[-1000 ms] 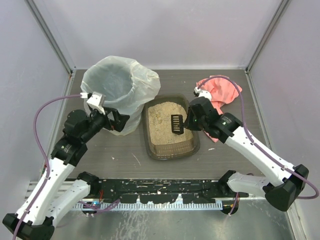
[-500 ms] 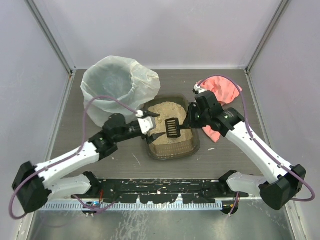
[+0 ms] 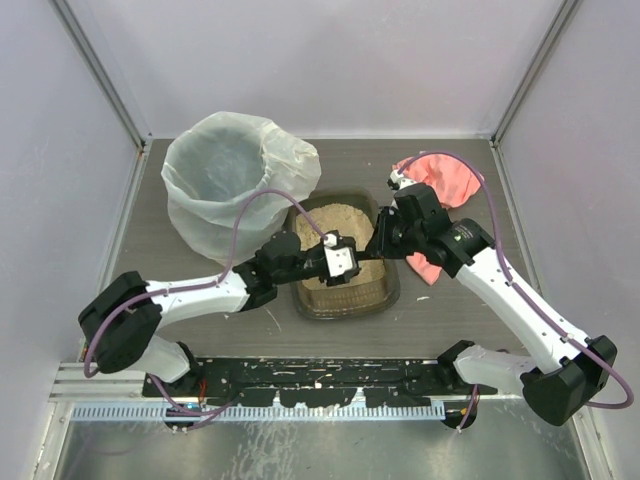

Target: Clean the litter box

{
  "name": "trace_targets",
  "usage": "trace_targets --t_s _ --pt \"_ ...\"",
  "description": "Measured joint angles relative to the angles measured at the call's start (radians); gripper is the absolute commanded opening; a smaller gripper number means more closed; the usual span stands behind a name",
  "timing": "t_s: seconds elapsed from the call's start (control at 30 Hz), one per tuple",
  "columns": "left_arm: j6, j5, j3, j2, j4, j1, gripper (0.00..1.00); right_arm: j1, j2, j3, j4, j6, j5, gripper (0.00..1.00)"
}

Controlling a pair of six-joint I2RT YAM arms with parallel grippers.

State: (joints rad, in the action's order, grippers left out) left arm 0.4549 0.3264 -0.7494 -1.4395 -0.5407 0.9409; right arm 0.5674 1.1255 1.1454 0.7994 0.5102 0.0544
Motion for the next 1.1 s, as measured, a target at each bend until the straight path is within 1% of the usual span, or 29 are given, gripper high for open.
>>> trace_targets --t_s 0.1,0.17,0.4,0.53,0.57,1.03,1.1 --pt "-0.002 -0.011 -0.03 -0.041 -0.03 0.004 0.49 0.0 0.0 0.0 0.0 0.0 0.002 0.01" --pt "-0.002 -0.016 -0.041 -0.056 -0.051 0.006 0.46 0.0 0.0 0.0 0.0 0.001 0.003 0.01" --pt "-0.023 -0.045 -0.043 -0.084 -0.07 0.014 0.46 0.0 -0.005 0.0 -0.003 0.011 0.008 0.01" --pt "-0.029 -0.045 -0.043 -0.087 -0.079 0.018 0.39 0.0 -0.007 0.0 -0.004 0.016 0.01 0.0" --pt "-0.03 -0.044 -0.042 -0.09 -0.083 0.02 0.39 0.0 -0.006 0.0 -0.004 0.016 0.011 0.01" --pt "-0.019 -0.048 -0.019 -0.108 -0.098 0.028 0.39 0.0 -0.006 0.02 0.02 0.017 0.015 0.03" --pt "-0.015 -0.052 -0.013 -0.108 -0.098 0.028 0.34 0.0 -0.006 0.026 0.029 0.016 0.016 0.03"
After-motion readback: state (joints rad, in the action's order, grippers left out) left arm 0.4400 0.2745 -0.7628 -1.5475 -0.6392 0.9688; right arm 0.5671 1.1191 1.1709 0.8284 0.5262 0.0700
